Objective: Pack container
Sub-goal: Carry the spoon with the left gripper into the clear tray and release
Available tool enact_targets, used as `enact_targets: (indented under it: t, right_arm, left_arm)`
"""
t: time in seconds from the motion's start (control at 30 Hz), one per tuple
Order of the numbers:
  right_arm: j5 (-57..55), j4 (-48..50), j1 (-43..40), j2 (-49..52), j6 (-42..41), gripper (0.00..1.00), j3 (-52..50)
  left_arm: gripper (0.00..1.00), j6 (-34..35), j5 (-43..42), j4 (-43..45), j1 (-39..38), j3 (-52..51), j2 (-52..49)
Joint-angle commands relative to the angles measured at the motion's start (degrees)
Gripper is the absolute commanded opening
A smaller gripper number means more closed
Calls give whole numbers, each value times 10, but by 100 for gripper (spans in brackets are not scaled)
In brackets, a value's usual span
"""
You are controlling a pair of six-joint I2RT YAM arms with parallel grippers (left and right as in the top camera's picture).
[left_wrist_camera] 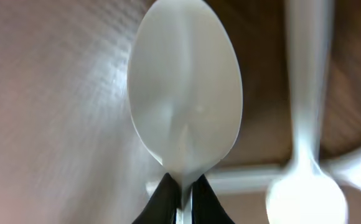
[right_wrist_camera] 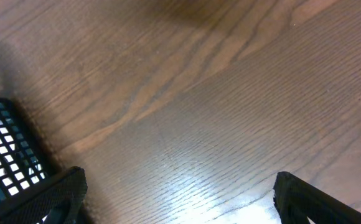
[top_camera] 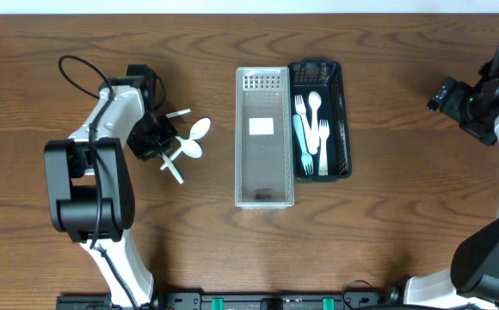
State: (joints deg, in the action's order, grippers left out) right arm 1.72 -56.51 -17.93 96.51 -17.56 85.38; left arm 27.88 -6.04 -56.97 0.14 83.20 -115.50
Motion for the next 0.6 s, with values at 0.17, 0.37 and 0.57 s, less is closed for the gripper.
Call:
enact_targets:
  t: [0.17, 0.37, 0.57]
  right_arm:
    - [2, -1, -4, 0, -8, 99, -2]
    - [2, -1, -4, 0, -8, 99, -2]
    - [2, -1, -4, 0, -8, 99, -2]
  left_arm:
    - [6, -75, -21, -26, -148, 128, 154]
    - [6, -75, 49, 11, -283, 116, 128]
    - [8, -75, 61, 26, -330, 114, 34]
